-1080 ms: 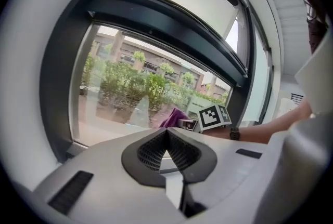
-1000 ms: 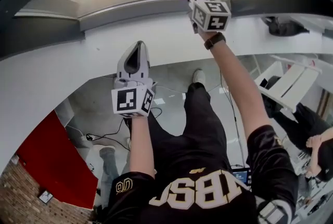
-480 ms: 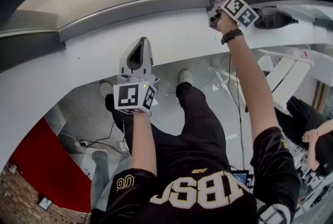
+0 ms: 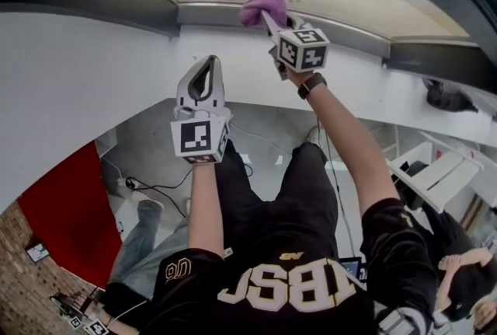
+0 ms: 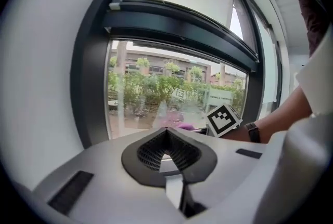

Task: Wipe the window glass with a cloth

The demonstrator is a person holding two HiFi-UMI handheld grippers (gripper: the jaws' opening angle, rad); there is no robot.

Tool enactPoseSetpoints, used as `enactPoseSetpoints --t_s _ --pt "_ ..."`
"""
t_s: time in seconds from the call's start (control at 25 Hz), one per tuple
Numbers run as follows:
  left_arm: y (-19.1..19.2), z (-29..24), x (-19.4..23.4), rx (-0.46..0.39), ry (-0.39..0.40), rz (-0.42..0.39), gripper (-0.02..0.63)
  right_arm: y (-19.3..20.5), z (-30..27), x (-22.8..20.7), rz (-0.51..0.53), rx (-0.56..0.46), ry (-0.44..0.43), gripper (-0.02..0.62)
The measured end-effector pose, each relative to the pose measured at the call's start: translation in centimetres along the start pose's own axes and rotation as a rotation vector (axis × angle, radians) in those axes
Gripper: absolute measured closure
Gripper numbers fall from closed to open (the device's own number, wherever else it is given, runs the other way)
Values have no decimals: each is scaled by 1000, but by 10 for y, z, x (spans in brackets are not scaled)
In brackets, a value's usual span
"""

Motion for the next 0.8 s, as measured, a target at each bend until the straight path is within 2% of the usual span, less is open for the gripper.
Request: enactPoseSetpoints --t_s 0.12,0.2,0.36,0.44,0.52,0.6,0.8 --pt "-2 13 52 -3 -36 1 588 -8 -89 69 78 32 -120 552" --pt "-9 22 79 5 -50 23 588 -17 -140 102 110 33 -166 552" --pt "-17 33 117 6 -112 106 588 -11 -219 135 262 99 -183 552" --pt "-19 31 124 1 -113 104 588 -8 -239 138 308 123 -168 552" --pt "-20 29 118 6 -74 66 588 -9 -235 126 276 109 -127 552" --pt "-17 27 97 17 -28 39 588 -7 -206 97 212 85 -67 552" --pt "-4 14 12 28 64 69 588 -1 -75 -2 145 27 116 552"
Point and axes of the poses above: the fingertips, and each gripper's own axes: z backward along the fingers, x to its left, y out of its underside, the point moved 7 cm from there along z, backward along the fingers, and after that the axes turned 11 degrees about -y, right-handed, at the moved point
